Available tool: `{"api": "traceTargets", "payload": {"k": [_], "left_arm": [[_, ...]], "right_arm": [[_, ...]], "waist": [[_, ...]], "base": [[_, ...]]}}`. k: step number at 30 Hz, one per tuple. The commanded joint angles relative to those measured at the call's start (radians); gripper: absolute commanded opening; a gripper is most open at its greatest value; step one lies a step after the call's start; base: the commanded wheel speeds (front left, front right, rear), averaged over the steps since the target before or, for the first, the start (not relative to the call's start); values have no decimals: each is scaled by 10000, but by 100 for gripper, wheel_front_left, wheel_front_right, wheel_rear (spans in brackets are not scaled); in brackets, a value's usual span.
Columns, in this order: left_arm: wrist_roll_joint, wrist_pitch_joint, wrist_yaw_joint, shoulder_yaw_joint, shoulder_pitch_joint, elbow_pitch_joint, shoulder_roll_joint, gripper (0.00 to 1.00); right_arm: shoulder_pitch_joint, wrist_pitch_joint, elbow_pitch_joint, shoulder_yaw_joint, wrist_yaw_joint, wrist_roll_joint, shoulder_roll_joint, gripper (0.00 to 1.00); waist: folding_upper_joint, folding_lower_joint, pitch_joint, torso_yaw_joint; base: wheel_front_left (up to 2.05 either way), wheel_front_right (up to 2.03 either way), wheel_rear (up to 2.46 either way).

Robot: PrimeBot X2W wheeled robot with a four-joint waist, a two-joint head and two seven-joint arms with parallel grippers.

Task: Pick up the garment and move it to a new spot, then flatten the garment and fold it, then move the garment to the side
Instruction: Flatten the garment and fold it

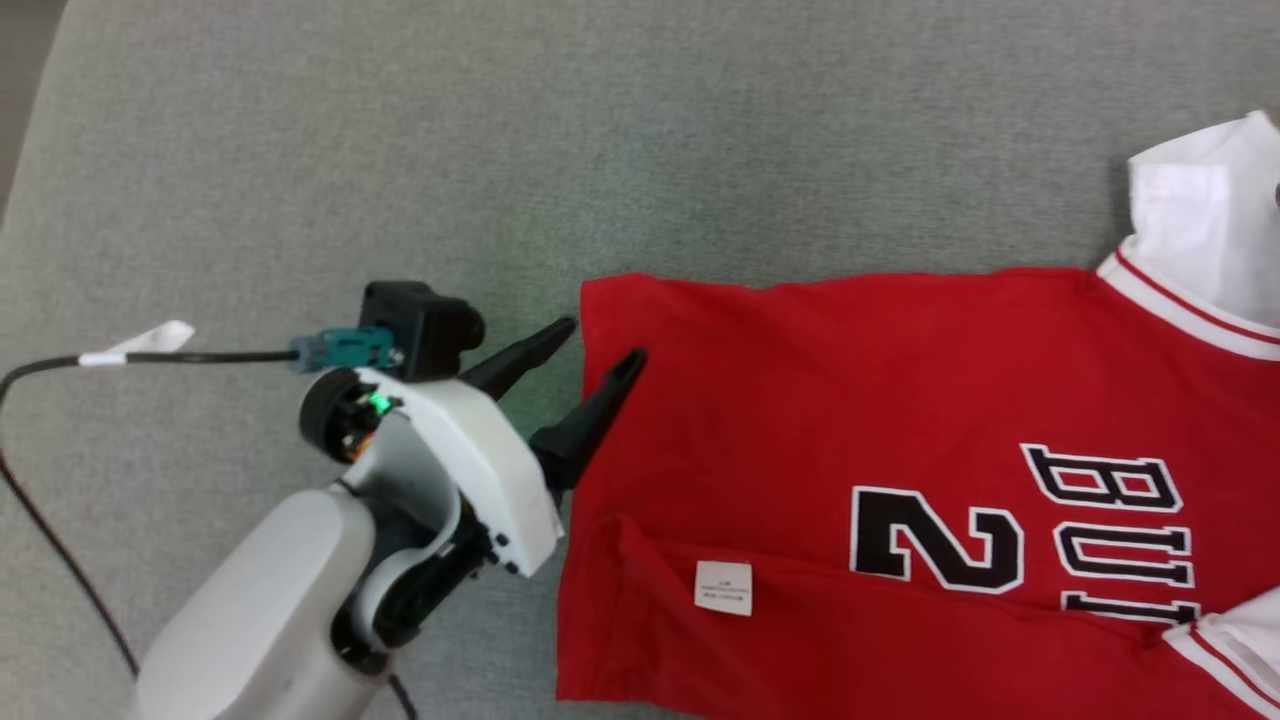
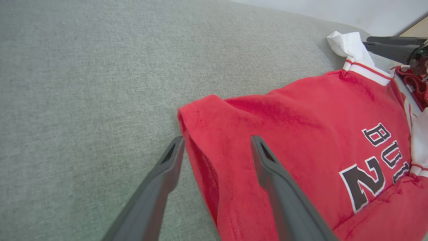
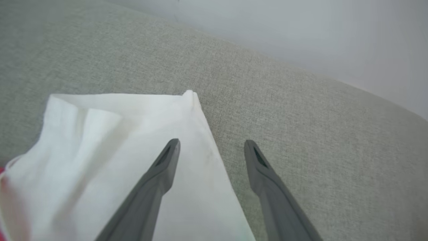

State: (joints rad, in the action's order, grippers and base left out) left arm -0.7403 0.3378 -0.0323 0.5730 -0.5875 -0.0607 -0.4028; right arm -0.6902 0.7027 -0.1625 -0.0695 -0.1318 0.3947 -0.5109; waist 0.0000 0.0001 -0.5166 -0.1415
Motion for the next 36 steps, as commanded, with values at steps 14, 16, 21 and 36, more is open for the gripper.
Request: {"api": "traceTargets", "payload": {"k": [14,16,21,36], "left_arm": [[235,102,500,583,-1192,1321,658,100],[198,161,567,601,-1384,1613,698,100],[93,360,719,731,-1759,2134,913,75],[-13,-1001,392,-178,-1995,2331,828,0]], "right_arm": [[-995,-211,-1883,-1149,1,385,390,100],[-1054,-194,-1970,-1463,-12,687,389,100],[-1312,-286,-2048,-1875,-13,1322,522,0],[-2328,-2357,-2330,-906,17,1977,61,0]], "waist": [[0,-1,-371,-276],[0,-1,-375,-233],[0,-1,-337,-150],[0,-1,307,379]], "base": [[0,0,0],[0,0,0],[0,0,0],[0,0,0]]}}
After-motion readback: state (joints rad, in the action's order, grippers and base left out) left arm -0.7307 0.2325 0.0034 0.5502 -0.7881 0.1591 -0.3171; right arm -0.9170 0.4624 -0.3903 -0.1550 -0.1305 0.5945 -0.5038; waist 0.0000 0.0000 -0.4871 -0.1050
